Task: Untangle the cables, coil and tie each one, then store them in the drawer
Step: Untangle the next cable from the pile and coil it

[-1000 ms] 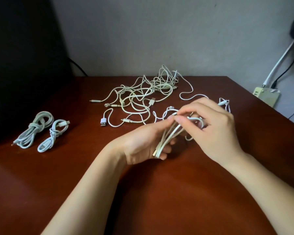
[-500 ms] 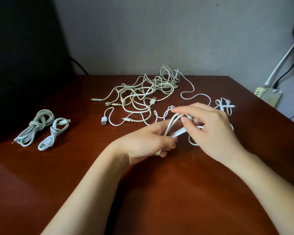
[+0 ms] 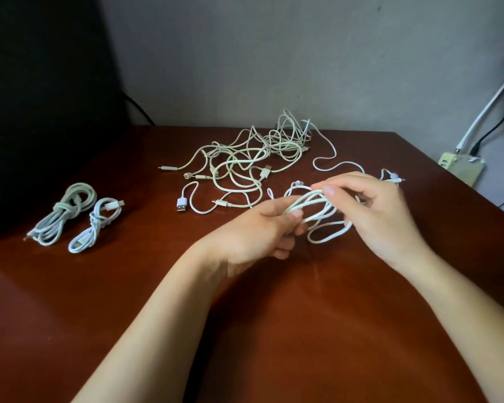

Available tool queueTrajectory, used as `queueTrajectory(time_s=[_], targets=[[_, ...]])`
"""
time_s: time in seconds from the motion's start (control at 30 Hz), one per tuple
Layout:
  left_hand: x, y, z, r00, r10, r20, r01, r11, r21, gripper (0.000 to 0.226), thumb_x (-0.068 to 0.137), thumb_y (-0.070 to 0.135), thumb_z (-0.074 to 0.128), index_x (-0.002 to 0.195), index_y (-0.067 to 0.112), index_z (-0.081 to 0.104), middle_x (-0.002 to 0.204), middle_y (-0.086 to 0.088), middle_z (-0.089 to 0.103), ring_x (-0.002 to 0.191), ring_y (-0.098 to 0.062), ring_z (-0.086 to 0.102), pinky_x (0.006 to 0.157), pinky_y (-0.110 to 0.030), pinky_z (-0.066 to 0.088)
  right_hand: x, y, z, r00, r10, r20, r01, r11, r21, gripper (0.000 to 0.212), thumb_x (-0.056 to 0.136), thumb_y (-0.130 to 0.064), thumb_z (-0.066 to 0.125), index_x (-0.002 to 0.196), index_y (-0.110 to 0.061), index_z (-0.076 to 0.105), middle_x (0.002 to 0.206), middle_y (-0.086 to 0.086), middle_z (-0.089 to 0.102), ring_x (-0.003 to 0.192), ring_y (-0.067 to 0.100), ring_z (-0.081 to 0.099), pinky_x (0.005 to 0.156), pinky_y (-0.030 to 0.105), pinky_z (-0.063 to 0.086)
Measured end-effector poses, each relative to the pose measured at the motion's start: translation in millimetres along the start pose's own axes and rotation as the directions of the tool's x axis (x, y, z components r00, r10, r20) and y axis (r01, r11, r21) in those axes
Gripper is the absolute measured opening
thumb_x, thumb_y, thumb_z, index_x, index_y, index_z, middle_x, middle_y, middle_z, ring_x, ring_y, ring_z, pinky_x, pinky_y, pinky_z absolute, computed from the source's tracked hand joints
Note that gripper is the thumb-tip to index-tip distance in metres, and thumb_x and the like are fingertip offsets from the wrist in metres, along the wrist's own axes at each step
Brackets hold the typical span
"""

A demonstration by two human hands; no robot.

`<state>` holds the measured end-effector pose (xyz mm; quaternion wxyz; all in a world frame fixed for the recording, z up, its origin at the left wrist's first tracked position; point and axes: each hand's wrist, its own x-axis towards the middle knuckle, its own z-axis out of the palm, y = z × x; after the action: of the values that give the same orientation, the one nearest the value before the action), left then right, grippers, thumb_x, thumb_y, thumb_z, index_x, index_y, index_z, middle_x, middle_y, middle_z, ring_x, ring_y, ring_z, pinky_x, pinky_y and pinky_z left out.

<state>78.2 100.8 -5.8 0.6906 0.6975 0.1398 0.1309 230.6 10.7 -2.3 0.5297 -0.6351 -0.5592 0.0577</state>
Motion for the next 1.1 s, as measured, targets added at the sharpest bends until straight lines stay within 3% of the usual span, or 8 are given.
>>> queueTrajectory(time_s=[0.1,0.27,0.47,0.63,0.73,0.87,0.97,1.1], targets=[[1,0,-3,1.000,-0.017,-0.026,0.016,0.999,-0.045,0.017,0.104,0.011,0.028,0.098,0.010,0.044,0.069,0.001,0.037,0.049,-0.005,0.023,0.051,-0.020,0.019,-2,-1,2,0.998,-0.052,0.024,0.053,0.996,-0.077,0.017,0.083,-0.045,0.055,0.094,-0.042,0.068,0.095,-0.020,0.070,0.095,0.008,0.063,0.072,0.021,0.049],[3,-3,-2,0.998,-0.023,-0.052,0.022,1.000,-0.022,0.023,0.104,0.013,0.030,0.091,0.013,0.048,0.070,0.001,0.037,0.051,-0.006,0.023,0.049,-0.017,0.020,-1,-2,3,0.994,-0.101,-0.031,0.098,0.990,-0.105,0.018,0.088,-0.032,0.062,0.083,-0.048,0.066,0.075,-0.016,0.068,0.067,0.010,0.062,0.064,0.030,0.051],[5,-3,-2,0.997,-0.014,-0.070,0.015,1.000,0.011,0.028,0.104,0.016,0.031,0.106,0.020,0.059,0.073,0.000,0.040,0.053,-0.007,0.025,0.047,-0.015,0.023,0,-7,1,0.999,0.034,0.027,-0.036,0.995,0.093,0.025,0.085,-0.002,0.067,0.084,-0.027,0.070,0.076,-0.006,0.074,0.076,0.006,0.071,0.056,0.015,0.052],[3,-1,-3,0.996,-0.053,-0.073,0.050,0.998,-0.049,0.029,0.103,0.013,0.033,0.092,0.019,0.060,0.072,-0.003,0.051,0.048,-0.009,0.029,0.044,-0.017,0.027,-2,-6,3,1.000,-0.010,-0.010,0.010,1.000,0.019,0.034,0.084,0.000,0.068,0.085,-0.035,0.068,0.081,-0.003,0.071,0.068,0.007,0.067,0.054,0.013,0.049],[1,1,-3,0.996,-0.085,-0.030,0.084,0.996,-0.020,0.025,0.103,0.013,0.035,0.097,0.017,0.058,0.069,-0.005,0.057,0.043,-0.009,0.031,0.043,-0.019,0.029,-2,-6,1,0.999,-0.029,0.037,0.029,1.000,-0.008,0.032,0.084,-0.002,0.068,0.085,-0.034,0.068,0.073,-0.006,0.069,0.056,0.008,0.061,0.053,0.014,0.047],[0,0,-1,0.987,-0.153,0.055,0.152,0.988,0.027,0.021,0.104,0.024,0.032,0.091,0.017,0.047,0.057,0.003,0.044,0.043,-0.007,0.025,0.045,-0.020,0.025,-6,-7,4,0.989,-0.078,0.123,0.086,0.995,-0.058,0.025,0.086,-0.006,0.068,0.086,-0.030,0.071,0.073,-0.002,0.068,0.050,0.010,0.058,0.053,0.017,0.047],[2,1,-1,0.994,-0.110,0.020,0.112,0.992,-0.065,0.028,0.104,0.028,0.030,0.087,0.016,0.049,0.056,0.004,0.034,0.044,-0.005,0.021,0.043,-0.016,0.021,-6,-8,6,0.996,-0.057,0.075,0.052,0.997,0.057,0.019,0.091,-0.010,0.063,0.093,-0.028,0.069,0.073,0.005,0.069,0.055,0.010,0.062,0.056,0.017,0.050],[4,2,-4,0.996,-0.036,-0.084,0.026,0.992,-0.123,0.039,0.104,0.029,0.029,0.110,0.003,0.057,0.058,0.002,0.032,0.044,-0.005,0.021,0.044,-0.016,0.020,-6,-11,8,1.000,-0.005,0.005,0.004,0.993,0.121,0.014,0.090,-0.016,0.060,0.093,-0.029,0.065,0.072,-0.008,0.067,0.053,0.010,0.062,0.056,0.020,0.051]])
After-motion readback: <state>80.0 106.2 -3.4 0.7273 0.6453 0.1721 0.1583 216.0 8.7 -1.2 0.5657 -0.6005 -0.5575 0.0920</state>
